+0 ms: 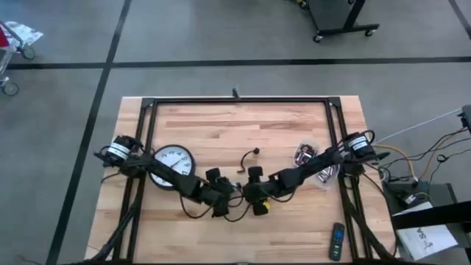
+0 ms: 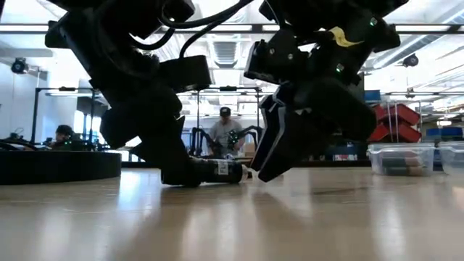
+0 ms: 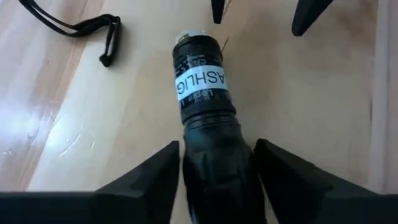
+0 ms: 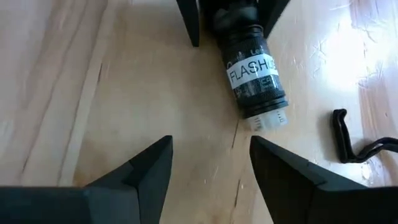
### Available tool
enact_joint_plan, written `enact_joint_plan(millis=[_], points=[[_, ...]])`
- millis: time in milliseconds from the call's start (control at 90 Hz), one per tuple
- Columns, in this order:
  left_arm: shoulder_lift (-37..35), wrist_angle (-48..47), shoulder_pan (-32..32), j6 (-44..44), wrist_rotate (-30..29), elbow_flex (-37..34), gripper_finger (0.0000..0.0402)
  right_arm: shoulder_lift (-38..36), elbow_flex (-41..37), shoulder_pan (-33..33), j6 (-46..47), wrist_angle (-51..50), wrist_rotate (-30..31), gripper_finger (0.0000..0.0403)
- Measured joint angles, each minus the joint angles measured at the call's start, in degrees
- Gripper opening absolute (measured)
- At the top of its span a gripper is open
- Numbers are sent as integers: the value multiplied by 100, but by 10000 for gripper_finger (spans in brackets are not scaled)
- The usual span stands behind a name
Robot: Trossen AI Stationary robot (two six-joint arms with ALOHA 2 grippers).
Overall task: Insert battery
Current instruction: Remove the white battery holder
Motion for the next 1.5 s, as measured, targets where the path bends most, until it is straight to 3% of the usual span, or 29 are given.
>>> enact_joint_plan(millis=[78, 233, 400, 522, 711, 911, 1289, 1500], points=[[0, -19, 1, -37, 12, 0, 126, -32, 0, 3, 134, -6, -176, 199], [-104, -250, 19, -11, 64, 27, 126, -75, 0, 83, 464, -26, -359, 199], [-356, -1460, 113, 282, 307, 375, 126, -75, 0, 226, 925, 2, -302, 199], [-382, -2462, 307, 441, 833, 850, 126, 18, 2, 295, 1162, 343, -229, 199], [-324, -3151, 453, 833, 1153, 1277, 126, 355, 0, 316, 1173, 743, -199, 199], [-389, -3496, 457, 933, 759, 1706, 125, 443, 11, 327, 1213, 758, -163, 199], [-321, -3460, 630, 1089, 454, 1620, 125, 424, 7, 340, 1210, 731, -98, 199], [-344, -3422, 1352, 1684, 286, 1621, 126, 424, -4, 284, 1208, 829, -123, 199]])
